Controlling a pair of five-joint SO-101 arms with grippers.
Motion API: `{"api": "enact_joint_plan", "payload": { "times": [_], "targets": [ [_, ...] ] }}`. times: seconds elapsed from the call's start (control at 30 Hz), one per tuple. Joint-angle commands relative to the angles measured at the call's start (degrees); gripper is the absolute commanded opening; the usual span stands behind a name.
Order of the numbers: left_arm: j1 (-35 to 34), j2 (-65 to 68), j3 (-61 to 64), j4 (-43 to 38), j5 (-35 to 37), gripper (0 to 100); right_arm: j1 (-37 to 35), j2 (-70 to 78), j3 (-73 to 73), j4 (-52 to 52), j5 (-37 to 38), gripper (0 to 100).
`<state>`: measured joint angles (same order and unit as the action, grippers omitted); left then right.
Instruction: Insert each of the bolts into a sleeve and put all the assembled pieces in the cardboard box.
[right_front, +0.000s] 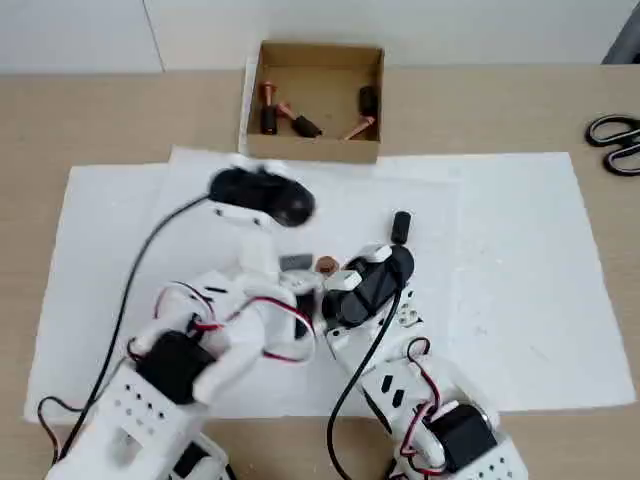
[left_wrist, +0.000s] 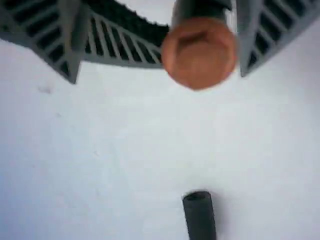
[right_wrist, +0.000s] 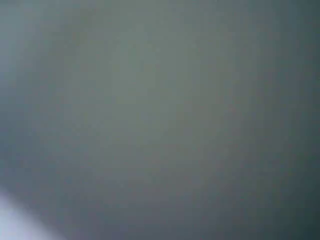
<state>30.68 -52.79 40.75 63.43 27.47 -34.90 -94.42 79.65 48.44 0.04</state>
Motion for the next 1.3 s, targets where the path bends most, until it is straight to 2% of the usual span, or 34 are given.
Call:
{"api": "enact_joint_plan", "payload": {
  "times": [0.0,0.17,0.33,0.43,0.67,0.83,0.97,1.27],
  "targets": [
    [-4.5,-0.4,-5.1,0.8,-0.4,20,-0.1,-0.9,-0.8,-1.6,-0.8,0.4],
    [-9.6,-0.4,-6.6,0.9,-0.5,20,-0.1,-0.9,-0.7,-1.6,-0.8,0.4],
    [-16.3,-4.4,-6.6,5.9,-0.6,20,0.7,-0.9,-0.7,-1.6,-0.8,0.4],
    [-23.1,-8.7,-6.4,11.9,-1.4,20,4.9,-0.9,-0.9,-1.7,-0.8,0.4],
    [-38.6,-18.0,-6.6,25.7,-11.8,20,18.2,5.4,-9.3,-1.2,-0.5,0.4],
    [-48.9,-22.3,-6.4,27.9,-18.8,20,21.3,23.0,-25.9,-1.7,-0.4,0.4],
    [-53.8,-26.9,-6.2,27.6,-22.6,20,21.3,43.5,-43.7,-1.7,-0.4,0.4],
    [-55.6,-35.9,-0.7,26.5,-23.6,20,21.1,89.1,-85.8,-1.7,-0.4,0.4]
  ]
}}
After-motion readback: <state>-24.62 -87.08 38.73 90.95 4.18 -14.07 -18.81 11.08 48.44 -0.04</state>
